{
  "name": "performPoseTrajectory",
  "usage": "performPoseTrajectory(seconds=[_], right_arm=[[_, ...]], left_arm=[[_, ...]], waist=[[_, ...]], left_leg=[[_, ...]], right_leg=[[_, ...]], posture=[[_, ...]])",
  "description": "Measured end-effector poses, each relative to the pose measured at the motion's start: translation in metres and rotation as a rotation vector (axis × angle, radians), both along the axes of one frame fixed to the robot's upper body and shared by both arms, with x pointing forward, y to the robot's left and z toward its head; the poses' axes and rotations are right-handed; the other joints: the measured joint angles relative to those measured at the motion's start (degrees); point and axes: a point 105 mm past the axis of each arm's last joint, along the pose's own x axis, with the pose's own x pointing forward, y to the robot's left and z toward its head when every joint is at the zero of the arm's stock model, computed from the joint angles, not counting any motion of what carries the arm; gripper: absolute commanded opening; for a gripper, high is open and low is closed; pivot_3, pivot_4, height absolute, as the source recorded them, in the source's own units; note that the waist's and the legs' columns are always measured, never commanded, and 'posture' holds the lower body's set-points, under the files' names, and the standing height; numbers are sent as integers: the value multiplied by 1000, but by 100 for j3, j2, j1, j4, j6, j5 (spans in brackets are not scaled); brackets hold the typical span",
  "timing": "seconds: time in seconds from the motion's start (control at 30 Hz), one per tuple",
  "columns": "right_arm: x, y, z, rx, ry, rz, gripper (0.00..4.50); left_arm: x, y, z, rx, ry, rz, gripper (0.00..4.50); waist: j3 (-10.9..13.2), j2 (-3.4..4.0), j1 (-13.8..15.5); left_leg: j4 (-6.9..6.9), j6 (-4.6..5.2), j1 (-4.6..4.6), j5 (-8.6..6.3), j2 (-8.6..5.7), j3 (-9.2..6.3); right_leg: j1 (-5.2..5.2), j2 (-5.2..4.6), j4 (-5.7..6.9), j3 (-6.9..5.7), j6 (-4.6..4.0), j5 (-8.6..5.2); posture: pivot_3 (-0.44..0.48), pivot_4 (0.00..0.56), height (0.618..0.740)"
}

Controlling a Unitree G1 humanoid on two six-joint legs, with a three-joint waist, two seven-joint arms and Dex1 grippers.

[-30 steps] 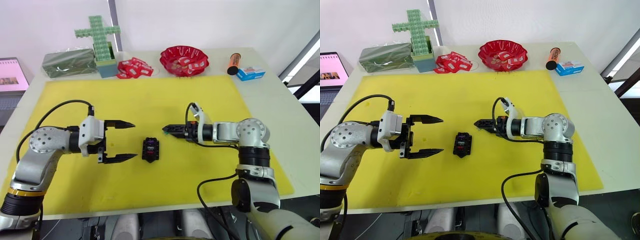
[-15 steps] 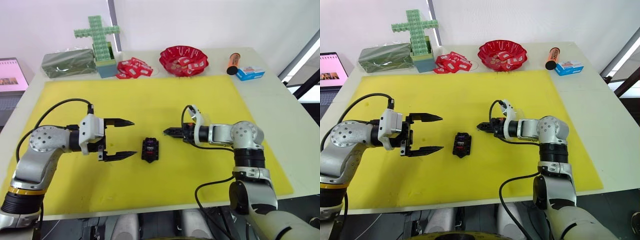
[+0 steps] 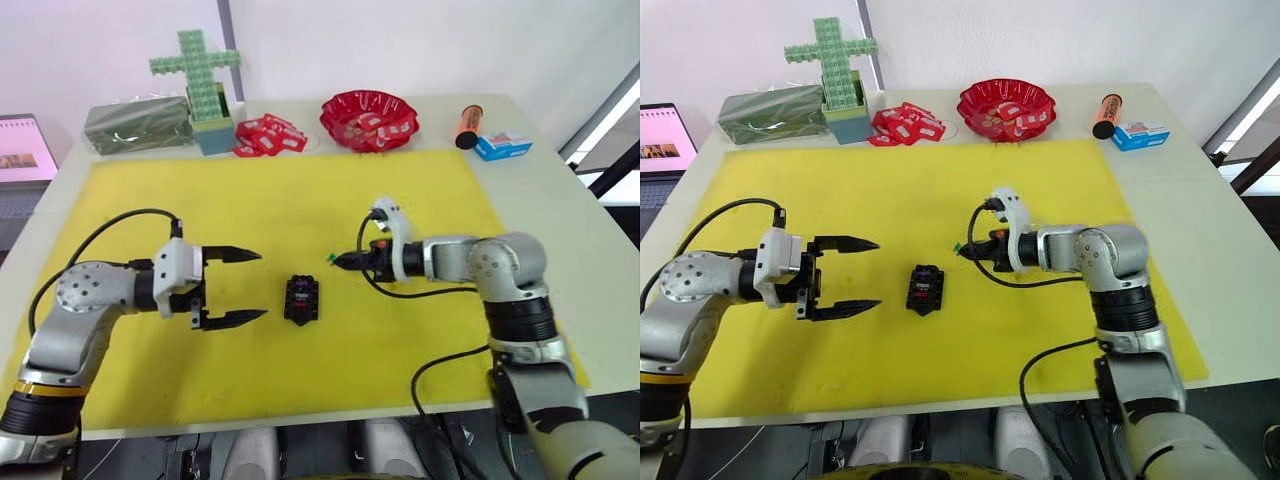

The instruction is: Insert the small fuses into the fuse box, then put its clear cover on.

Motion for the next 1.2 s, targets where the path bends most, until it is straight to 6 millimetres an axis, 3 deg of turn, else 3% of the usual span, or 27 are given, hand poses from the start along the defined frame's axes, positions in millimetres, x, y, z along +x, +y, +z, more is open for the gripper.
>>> performPoseTrajectory(seconds=[0.1, 0.17, 0.33, 0.5, 1.2], right_arm=[[-9, 24, 35, -85, -228, 127, 17], [-16, 34, 46, -113, -253, 192, 17], [-22, 41, 32, -305, -228, 266, 17], [-23, 43, 24, -406, -320, 354, 17], [-30, 50, 13, -462, -359, 447, 17]], left_arm=[[0, 1, 0, 1, -3, -2, 4500], [1, 2, 0, -2, -5, -1, 4500], [3, -1, -3, -9, -15, -5, 4500], [3, -3, -4, -14, -11, -15, 4500], [4, -24, 9, -15, -20, -61, 4500]], waist=[[-2, -3, 1], [-3, -6, 14], [-3, -6, 37], [-3, -7, 20], [-4, -8, 24]], left_leg=[[-2, 0, -3, 0, 3, -4], [-1, 0, -3, 0, 3, -2], [6, 0, -5, 0, -3, -1], [4, 0, -7, 0, -5, 0], [5, 0, -6, 0, -3, 11]], right_leg=[[-10, 1, 7, -1, 0, 0], [-7, 1, 9, -2, 0, 0], [-7, -18, 7, 1, -18, -9], [-7, -18, -5, 2, -10, -5], [-15, -12, 18, -1, -1, 0]], posture=[[0, 150, 740], [0, 150, 740], [0, 150, 740], [0, 150, 740], [0, 150, 740]])
